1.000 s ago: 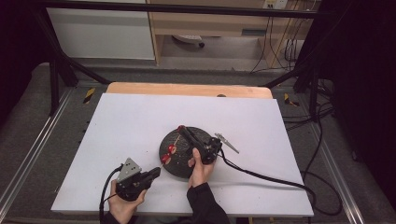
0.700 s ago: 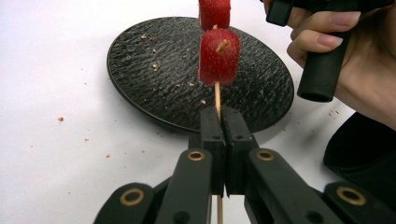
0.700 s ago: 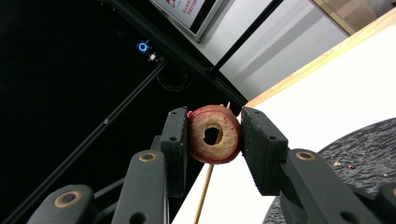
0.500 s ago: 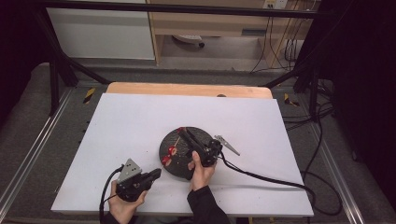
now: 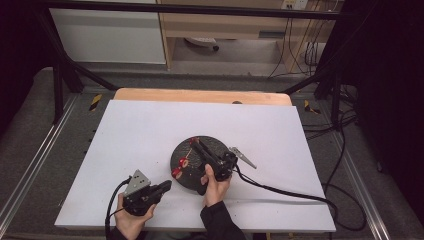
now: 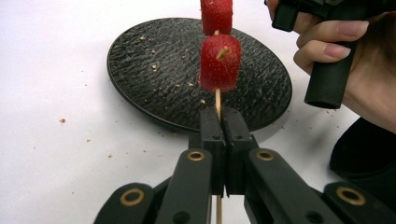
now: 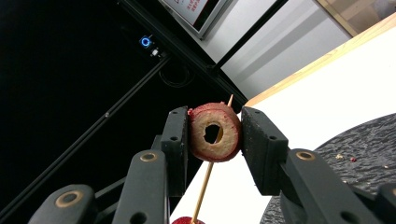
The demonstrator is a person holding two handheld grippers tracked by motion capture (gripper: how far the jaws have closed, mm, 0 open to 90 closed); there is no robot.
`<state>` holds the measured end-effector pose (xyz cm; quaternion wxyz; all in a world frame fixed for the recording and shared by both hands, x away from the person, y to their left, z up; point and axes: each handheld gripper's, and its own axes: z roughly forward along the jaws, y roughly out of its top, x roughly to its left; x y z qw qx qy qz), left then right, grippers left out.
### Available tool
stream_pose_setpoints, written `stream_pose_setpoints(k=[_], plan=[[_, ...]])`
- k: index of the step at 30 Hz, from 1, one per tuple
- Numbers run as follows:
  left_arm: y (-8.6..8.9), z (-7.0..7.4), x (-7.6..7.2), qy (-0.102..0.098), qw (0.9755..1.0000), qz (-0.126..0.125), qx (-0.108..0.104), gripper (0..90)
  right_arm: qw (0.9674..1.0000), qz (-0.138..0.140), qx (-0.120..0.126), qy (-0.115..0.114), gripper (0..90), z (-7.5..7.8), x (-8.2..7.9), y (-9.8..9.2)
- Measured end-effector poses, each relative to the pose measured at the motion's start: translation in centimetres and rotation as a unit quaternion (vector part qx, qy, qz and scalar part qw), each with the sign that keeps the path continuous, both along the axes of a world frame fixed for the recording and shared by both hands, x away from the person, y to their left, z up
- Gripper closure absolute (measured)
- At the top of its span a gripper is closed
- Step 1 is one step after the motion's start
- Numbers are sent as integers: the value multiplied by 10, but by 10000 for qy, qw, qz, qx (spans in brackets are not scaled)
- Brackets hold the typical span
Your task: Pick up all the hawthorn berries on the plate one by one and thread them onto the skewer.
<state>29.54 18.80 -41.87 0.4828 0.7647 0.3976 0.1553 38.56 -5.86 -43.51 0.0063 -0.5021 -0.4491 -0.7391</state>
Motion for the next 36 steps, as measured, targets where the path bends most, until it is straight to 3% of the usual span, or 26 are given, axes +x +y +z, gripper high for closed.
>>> stream_pose_setpoints(k=[5,8,14,17,20,21,22,23,27,28,29,32,35,36], plan=[[0,1,2,-31,10000,9,-17,888,9999,63,-42,89,631,3,4,-2],[2,0,3,-1,10000,19,-25,888,9996,126,-215,110,584,3,6,-3],[5,0,5,62,10000,18,-13,887,9947,301,-980,36,371,9,7,-10],[6,-1,6,82,10000,-2,13,887,9876,497,-1487,53,265,15,8,-15],[6,-1,7,98,9999,-10,34,886,9748,730,-2106,72,180,17,10,-21],[6,-2,7,122,9999,-20,26,887,9717,782,-2229,80,160,18,9,-22],[6,-2,8,135,9999,-26,33,886,9655,894,-2447,70,138,18,10,-25],[7,-2,8,148,9999,-33,43,886,9623,947,-2550,68,122,18,10,-26],[8,-2,9,141,9999,-43,48,886,9377,1202,-3258,70,71,16,10,-33],[8,-2,9,149,9999,-42,39,886,9330,1238,-3378,70,59,15,10,-35],[9,-2,9,147,9999,-42,34,886,9255,1317,-3549,99,49,14,10,-37],[9,-1,9,158,9999,-43,29,886,9102,1466,-3869,171,33,12,9,-44],[10,0,10,163,9998,-53,33,886,8981,1535,-4117,174,17,12,8,-53],[10,1,10,165,9998,-47,29,886,8961,1542,-4157,202,16,12,7,-57]])
